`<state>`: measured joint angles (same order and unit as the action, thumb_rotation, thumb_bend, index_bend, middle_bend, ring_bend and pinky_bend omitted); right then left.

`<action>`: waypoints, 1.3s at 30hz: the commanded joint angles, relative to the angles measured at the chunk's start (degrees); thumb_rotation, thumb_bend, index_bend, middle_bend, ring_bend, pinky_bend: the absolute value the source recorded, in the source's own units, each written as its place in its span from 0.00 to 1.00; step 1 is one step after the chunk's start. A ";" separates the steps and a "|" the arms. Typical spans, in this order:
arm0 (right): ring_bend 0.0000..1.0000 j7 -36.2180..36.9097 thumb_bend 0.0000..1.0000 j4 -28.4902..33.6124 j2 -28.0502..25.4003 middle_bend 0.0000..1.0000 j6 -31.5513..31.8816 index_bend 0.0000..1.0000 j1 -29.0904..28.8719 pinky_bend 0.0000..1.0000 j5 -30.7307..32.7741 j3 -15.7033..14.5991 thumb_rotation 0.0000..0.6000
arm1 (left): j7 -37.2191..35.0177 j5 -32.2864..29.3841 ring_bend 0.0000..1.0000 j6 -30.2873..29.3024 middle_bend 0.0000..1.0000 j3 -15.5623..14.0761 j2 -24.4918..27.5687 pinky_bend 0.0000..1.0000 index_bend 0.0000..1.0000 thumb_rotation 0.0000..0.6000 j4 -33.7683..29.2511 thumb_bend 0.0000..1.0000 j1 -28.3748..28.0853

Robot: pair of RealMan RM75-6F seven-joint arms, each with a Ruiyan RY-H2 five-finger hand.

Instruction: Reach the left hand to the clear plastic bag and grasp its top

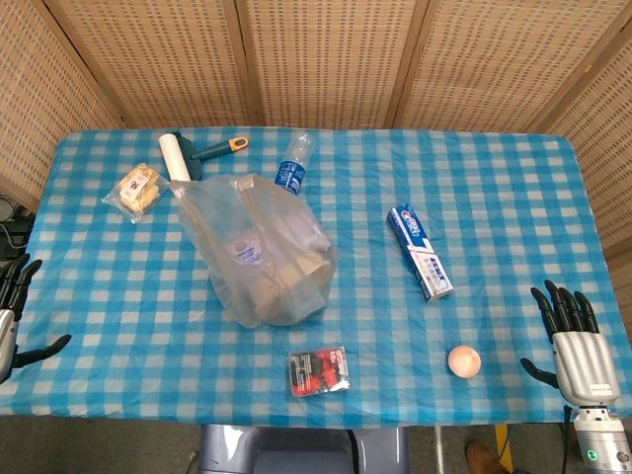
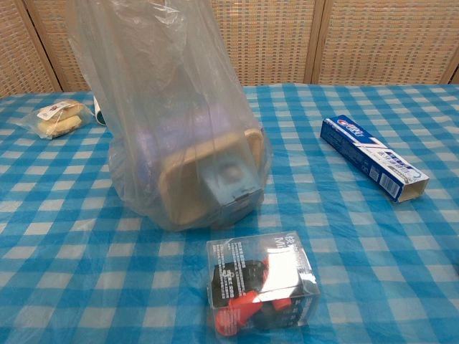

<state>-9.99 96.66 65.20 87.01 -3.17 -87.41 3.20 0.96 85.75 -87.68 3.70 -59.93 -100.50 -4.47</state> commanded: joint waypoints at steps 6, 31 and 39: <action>0.00 0.05 0.00 0.22 -0.19 0.00 0.09 0.00 0.06 0.00 -0.05 0.01 1.00 | -0.65 0.02 0.00 1.41 0.00 -0.05 -0.14 0.00 0.00 1.00 -0.07 0.00 -0.74; 0.00 -1.99 0.00 -0.14 0.64 0.00 -2.70 0.00 -1.28 0.00 4.50 1.80 1.00 | -83.83 12.87 0.00 16.34 0.00 4.19 -0.13 0.00 0.00 1.00 4.75 0.00 -26.97; 0.00 -1.86 0.00 -0.68 0.87 0.00 -2.97 0.00 -1.50 0.00 5.10 2.05 1.00 | -88.85 9.74 0.00 22.05 0.00 6.28 -0.43 0.00 0.00 1.00 4.21 0.00 -33.02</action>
<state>-11.87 96.00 66.07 84.04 -4.67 -82.33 5.24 -87.23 96.52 -66.78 9.27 -60.20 -96.07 -36.42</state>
